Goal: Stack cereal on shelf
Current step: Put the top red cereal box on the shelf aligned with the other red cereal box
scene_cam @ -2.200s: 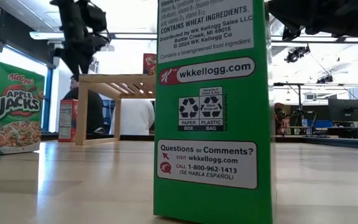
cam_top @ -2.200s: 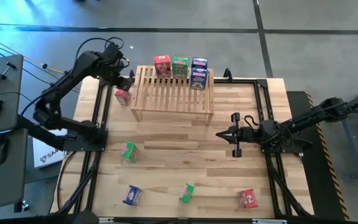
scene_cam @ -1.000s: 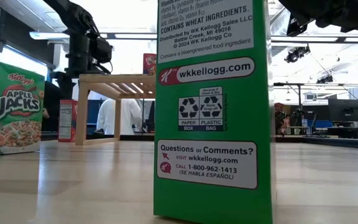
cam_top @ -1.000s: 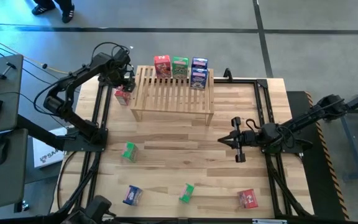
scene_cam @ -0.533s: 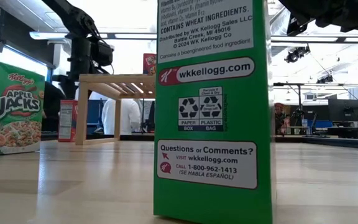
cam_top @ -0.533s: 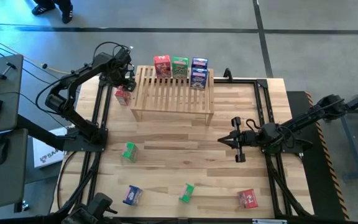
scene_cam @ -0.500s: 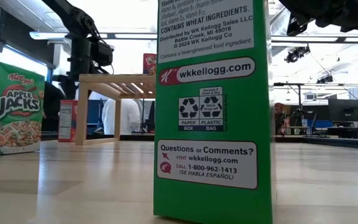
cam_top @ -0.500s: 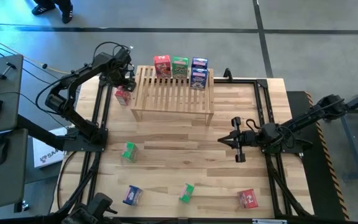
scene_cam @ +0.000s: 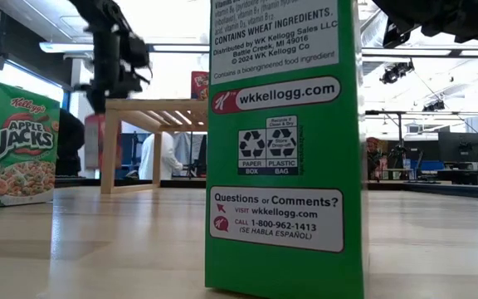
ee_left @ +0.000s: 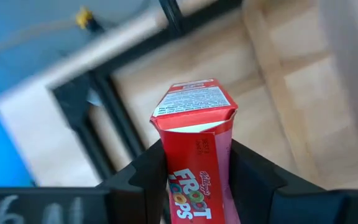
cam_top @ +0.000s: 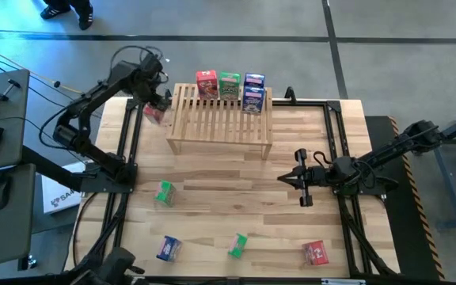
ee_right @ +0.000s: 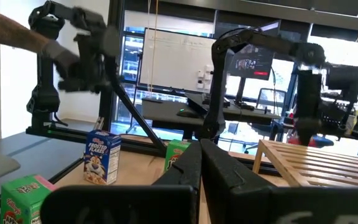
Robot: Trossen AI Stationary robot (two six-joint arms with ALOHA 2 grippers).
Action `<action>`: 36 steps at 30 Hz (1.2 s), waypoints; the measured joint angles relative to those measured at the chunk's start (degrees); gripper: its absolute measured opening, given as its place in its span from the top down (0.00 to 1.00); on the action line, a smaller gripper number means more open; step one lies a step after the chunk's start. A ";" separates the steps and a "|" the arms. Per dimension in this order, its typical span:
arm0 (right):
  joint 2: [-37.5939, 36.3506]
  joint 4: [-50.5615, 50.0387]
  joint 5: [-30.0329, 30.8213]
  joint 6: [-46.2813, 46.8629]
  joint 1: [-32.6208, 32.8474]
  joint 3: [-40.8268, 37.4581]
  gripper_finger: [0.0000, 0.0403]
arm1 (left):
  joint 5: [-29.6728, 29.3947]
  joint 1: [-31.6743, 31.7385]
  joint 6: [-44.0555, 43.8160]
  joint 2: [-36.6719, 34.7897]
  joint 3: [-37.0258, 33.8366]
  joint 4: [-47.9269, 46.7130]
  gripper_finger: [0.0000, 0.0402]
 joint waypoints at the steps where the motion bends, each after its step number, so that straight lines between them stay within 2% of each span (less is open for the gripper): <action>1: 0.00 0.01 -0.20 0.00 -0.01 0.00 1.00 | -1.16 0.00 0.92 -0.56 1.93 -0.93 0.67; 8: 0.00 -0.01 -0.49 0.00 0.00 0.00 1.00 | -4.59 -1.14 12.83 -2.63 18.18 -8.81 0.67; 12: 0.00 -0.01 -0.55 0.00 -0.01 0.00 1.00 | -6.92 -4.10 16.67 -2.66 26.98 -12.47 0.67; 17: 0.00 -0.01 -0.57 0.00 0.00 0.00 1.00 | -6.00 -9.61 22.21 -2.69 34.38 -14.98 0.67; 21: 0.00 -0.01 -0.59 -0.01 0.00 0.00 1.00 | -2.00 -15.04 27.52 -2.70 35.77 -15.15 0.67; 25: 0.00 -0.01 -0.59 -0.01 0.00 0.00 1.00 | 1.62 -20.70 29.27 -1.41 35.84 -13.63 0.67; 30: 0.00 -0.01 -0.60 -0.02 0.00 0.00 1.00 | 1.89 -26.74 30.05 2.15 35.81 -12.61 0.67; 36: 0.00 -0.01 -0.62 0.00 0.00 0.00 1.00 | 1.53 -30.78 30.57 7.09 35.79 -11.60 0.67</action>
